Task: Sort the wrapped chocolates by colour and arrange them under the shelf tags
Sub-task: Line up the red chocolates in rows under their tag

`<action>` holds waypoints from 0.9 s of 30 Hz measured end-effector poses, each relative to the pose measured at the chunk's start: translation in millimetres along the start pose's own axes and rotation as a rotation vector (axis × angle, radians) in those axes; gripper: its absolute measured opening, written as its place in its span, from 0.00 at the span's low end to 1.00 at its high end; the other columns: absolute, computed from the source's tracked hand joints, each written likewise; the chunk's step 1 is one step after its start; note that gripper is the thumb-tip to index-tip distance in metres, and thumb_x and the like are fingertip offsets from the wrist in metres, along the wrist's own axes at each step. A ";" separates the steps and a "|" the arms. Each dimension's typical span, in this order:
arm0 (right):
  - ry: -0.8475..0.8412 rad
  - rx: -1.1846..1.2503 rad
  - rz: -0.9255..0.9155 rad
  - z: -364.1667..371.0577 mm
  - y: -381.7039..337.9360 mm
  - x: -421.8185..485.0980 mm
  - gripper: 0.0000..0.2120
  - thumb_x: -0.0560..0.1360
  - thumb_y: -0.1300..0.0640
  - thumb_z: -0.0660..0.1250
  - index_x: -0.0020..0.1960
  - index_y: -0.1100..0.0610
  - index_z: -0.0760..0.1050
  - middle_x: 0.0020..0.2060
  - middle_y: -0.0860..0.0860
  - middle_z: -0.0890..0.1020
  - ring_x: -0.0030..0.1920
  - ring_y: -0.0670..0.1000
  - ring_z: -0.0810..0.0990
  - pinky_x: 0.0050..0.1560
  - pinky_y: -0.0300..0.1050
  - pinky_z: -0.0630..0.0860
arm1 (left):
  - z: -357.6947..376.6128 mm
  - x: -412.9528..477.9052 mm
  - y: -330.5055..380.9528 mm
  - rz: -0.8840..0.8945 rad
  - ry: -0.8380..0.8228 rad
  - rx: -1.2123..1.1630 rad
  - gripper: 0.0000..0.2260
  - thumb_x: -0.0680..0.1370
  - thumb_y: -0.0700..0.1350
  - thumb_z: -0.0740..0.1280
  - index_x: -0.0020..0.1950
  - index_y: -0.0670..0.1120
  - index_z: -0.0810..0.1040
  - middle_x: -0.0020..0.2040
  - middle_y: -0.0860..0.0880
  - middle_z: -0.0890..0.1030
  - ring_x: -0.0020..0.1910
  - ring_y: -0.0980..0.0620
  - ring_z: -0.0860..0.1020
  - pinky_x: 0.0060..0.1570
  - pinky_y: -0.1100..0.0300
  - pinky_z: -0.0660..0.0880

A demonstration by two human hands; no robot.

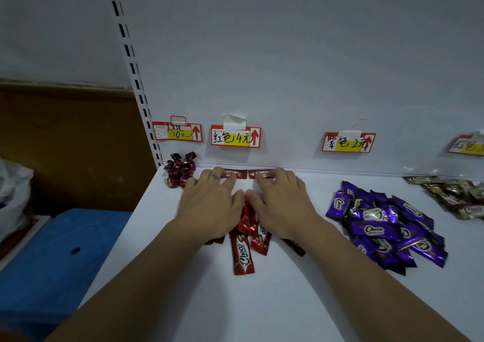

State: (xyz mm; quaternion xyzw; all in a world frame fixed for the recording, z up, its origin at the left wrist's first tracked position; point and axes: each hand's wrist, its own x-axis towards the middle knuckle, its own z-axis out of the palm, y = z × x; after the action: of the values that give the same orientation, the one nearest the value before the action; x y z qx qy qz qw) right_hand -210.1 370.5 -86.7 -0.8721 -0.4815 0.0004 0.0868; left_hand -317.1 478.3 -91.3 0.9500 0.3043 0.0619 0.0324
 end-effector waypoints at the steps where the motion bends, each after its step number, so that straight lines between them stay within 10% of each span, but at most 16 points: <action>1: -0.004 0.006 0.003 0.2 -0.1 0.9 0.27 0.81 0.41 0.47 0.75 0.52 0.60 0.69 0.55 0.64 0.70 0.54 0.60 0.71 0.52 0.56 | 0.8 0.7 -0.5 0.001 0.000 0.000 0.24 0.81 0.57 0.47 0.77 0.52 0.58 0.76 0.49 0.60 0.73 0.49 0.57 0.70 0.47 0.56; 17: 0.193 0.067 -0.053 -27.7 9.7 -6.0 0.17 0.82 0.46 0.53 0.66 0.47 0.72 0.66 0.47 0.73 0.65 0.49 0.69 0.68 0.49 0.60 | -25.9 -11.6 -10.6 0.113 0.050 -0.219 0.17 0.82 0.54 0.55 0.70 0.57 0.70 0.71 0.55 0.70 0.70 0.52 0.63 0.69 0.48 0.57; 27: -0.219 0.087 -0.061 -57.5 27.0 -37.7 0.22 0.73 0.40 0.68 0.64 0.46 0.75 0.56 0.45 0.79 0.46 0.43 0.76 0.48 0.41 0.77 | -38.5 -28.9 -3.9 0.159 -0.154 -0.219 0.22 0.70 0.69 0.65 0.58 0.58 0.74 0.55 0.58 0.74 0.52 0.57 0.73 0.54 0.56 0.76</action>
State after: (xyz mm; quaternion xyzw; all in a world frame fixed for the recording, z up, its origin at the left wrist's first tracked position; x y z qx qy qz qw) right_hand -202.8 316.1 -37.3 -0.8472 -0.5140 0.1139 0.0715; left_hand -348.0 465.6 -56.4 0.9639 0.2161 0.0241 0.1538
